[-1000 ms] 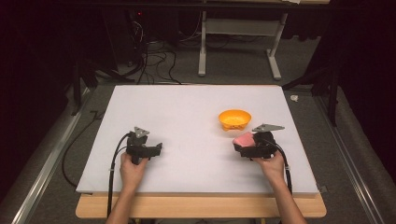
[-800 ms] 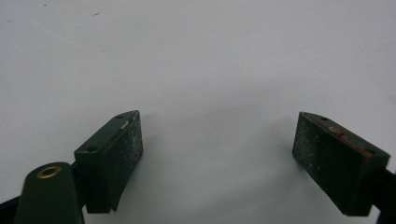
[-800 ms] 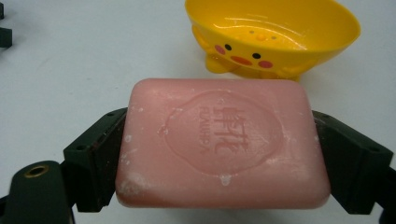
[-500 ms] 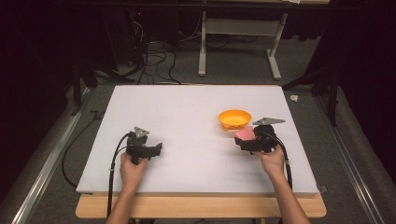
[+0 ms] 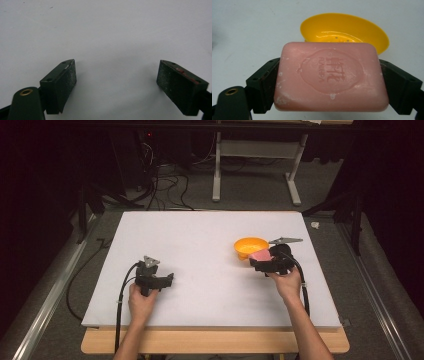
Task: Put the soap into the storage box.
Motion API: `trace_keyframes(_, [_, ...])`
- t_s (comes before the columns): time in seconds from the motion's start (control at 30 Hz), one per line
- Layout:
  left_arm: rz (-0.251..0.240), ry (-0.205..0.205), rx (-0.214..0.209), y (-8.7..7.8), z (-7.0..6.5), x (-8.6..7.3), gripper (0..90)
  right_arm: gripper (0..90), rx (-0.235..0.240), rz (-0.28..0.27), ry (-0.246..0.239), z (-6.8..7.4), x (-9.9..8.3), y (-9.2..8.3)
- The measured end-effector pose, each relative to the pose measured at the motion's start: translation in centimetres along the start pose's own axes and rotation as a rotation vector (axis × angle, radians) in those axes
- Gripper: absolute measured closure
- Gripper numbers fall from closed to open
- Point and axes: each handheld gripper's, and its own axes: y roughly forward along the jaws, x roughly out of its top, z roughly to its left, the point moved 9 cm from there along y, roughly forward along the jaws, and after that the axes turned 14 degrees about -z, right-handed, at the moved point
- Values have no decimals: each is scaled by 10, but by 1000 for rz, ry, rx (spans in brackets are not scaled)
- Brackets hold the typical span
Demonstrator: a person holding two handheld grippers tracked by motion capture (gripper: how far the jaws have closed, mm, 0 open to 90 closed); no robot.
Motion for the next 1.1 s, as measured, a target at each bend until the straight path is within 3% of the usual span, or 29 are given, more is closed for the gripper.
trace_keyframes(0.7, [-2,-1,1,0,0,0,166,135,-11,32,12,-4,21,22])
trace_keyframes(0.87, [-2,-1,1,0,0,0,166,135,-14,50,-4,-3,25,29])
trace_keyframes(1.1, [-2,0,1,0,0,0,166,135,-26,67,26,-6,29,41])
